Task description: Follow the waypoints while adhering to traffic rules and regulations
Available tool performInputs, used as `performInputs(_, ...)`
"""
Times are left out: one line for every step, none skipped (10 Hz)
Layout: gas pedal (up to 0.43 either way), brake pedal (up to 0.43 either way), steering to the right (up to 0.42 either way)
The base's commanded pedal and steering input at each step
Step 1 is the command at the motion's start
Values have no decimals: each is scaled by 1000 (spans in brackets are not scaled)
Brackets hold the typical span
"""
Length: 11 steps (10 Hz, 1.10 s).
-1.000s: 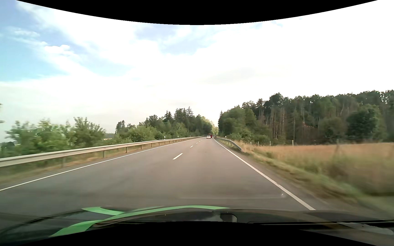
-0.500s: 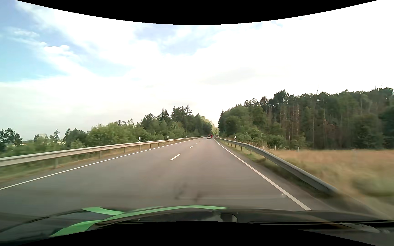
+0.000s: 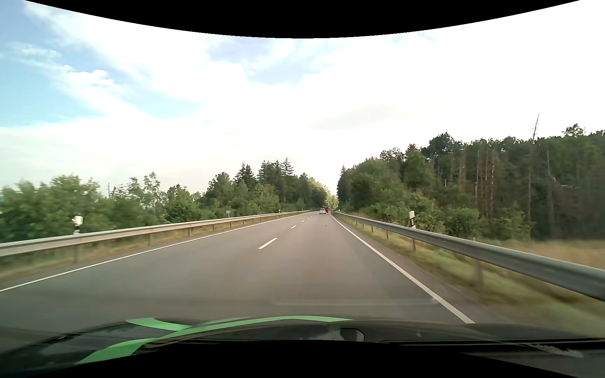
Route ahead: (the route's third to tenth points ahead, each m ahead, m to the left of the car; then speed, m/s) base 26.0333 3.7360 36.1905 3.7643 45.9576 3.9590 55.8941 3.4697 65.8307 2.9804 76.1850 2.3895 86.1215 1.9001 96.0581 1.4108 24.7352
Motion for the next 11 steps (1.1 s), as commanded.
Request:
performInputs(248,0,-2)
performInputs(268,0,-2)
performInputs(280,0,-2)
performInputs(287,0,-2)
performInputs(299,0,-2)
performInputs(311,0,-1)
performInputs(319,0,-1)
performInputs(319,0,-1)
performInputs(319,0,-1)
performInputs(339,0,-1)
performInputs(339,0,-1)
